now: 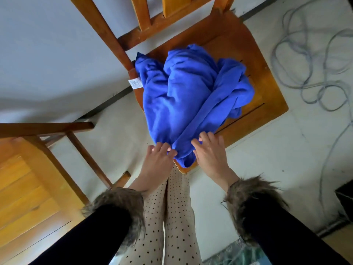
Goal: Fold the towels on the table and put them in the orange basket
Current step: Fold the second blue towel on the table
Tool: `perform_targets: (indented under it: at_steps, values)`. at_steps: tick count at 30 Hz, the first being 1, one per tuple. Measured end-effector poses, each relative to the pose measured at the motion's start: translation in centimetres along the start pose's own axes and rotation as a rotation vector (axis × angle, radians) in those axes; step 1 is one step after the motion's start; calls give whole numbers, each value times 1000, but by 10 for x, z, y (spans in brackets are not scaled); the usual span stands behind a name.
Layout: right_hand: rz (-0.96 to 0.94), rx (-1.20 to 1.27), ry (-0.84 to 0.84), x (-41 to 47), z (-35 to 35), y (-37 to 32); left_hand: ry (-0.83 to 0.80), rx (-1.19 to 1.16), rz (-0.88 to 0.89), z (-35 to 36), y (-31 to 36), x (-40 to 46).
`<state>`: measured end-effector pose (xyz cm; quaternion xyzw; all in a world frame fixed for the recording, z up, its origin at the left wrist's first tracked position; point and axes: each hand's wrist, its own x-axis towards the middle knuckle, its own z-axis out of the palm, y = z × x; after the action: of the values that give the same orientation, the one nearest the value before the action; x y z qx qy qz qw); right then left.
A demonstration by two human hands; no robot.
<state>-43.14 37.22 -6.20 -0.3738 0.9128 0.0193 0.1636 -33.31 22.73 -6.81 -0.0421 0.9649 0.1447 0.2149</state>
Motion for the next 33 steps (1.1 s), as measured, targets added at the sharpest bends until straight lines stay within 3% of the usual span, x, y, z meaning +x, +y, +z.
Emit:
perform_targets:
  at_steps: [4,8,12,15,18,22,28,33]
  values:
    - [-22,19,110,3,3,3,57,87,17,5,-1,8]
    - [-19,158,203,-4,-10,3,131,3,-2,-6,-3,8]
    - [-1,307,288,-3,-53,-6,229,-279,-119,-38,12,2]
    - [-4,332,246,-1,-94,-5,328,-576,-271,-81,17,-4]
    - [2,361,201,-2,-141,-1,431,-704,-296,-141,19,-12]
    - [-2,415,303,-5,-219,5,475,-655,-156,-226,27,-14]
    - [114,504,479,-20,-359,18,649,-385,124,-351,49,-27]
    - [98,509,593,-28,-467,13,863,-246,163,-461,71,-64]
